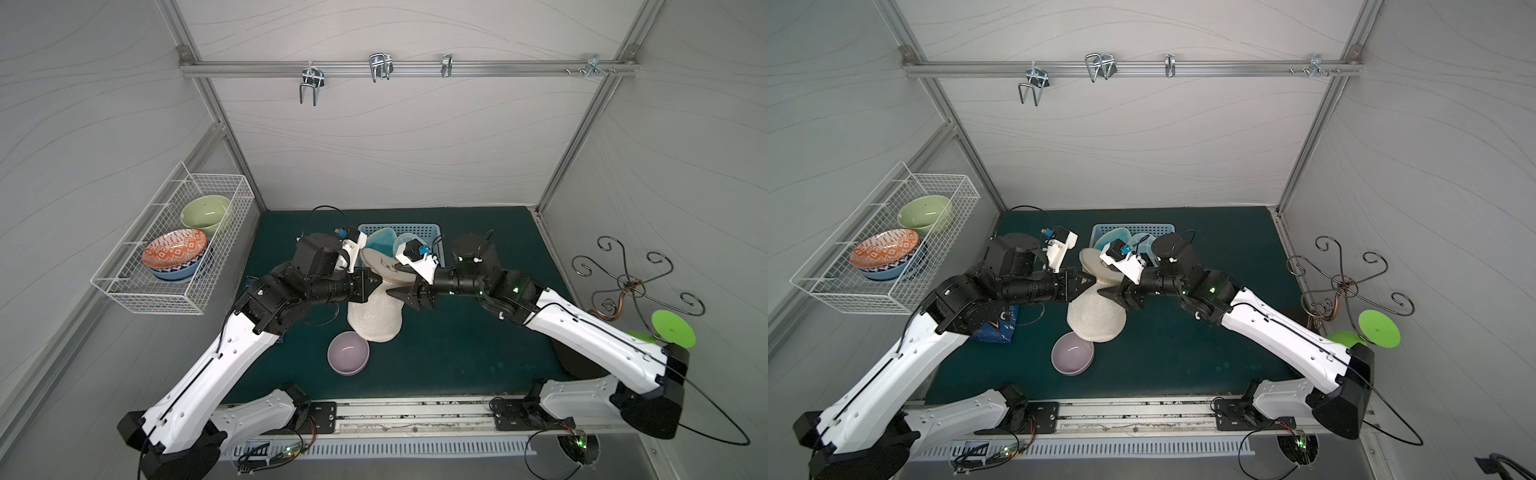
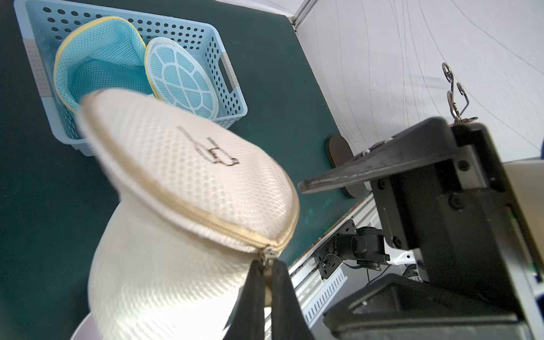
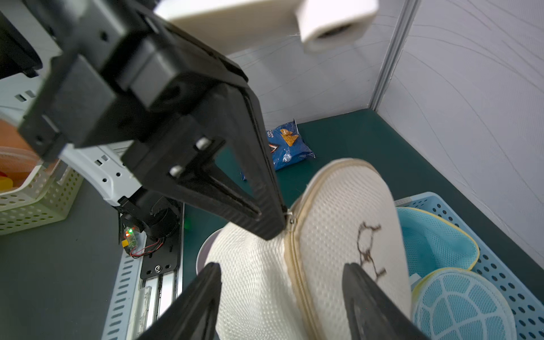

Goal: Turn the laundry bag inside out
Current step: Zip the zipper on the laundry bag.

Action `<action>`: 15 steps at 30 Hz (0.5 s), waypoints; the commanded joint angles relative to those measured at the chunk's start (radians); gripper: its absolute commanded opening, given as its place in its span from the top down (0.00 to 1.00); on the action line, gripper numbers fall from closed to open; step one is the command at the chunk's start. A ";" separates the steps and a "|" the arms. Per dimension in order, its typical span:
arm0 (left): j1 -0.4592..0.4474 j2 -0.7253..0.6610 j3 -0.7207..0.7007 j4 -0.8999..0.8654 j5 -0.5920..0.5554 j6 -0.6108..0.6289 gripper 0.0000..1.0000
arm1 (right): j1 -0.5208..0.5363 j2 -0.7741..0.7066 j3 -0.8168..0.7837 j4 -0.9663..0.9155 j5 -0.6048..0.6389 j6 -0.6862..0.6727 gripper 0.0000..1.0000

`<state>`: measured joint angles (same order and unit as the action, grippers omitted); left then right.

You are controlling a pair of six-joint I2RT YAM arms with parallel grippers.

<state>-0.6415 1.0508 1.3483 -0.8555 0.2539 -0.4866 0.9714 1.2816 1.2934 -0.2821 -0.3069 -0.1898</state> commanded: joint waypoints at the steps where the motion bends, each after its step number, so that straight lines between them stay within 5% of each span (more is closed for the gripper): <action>1: -0.004 -0.005 0.017 0.061 0.005 0.008 1.00 | 0.007 0.024 0.031 -0.076 -0.057 -0.045 0.39; 7: -0.003 0.003 0.040 0.067 -0.001 -0.013 1.00 | 0.060 0.037 -0.001 -0.056 0.002 -0.039 0.47; 12: -0.004 0.000 0.044 0.046 -0.024 -0.013 1.00 | 0.067 0.026 -0.018 -0.030 0.043 -0.020 1.00; 15: 0.013 -0.014 0.046 0.007 -0.106 0.020 1.00 | 0.068 -0.025 -0.058 0.005 0.044 -0.008 1.00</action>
<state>-0.6437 1.0508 1.3483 -0.8913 0.2260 -0.4931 1.0275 1.3087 1.2648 -0.2970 -0.2550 -0.2070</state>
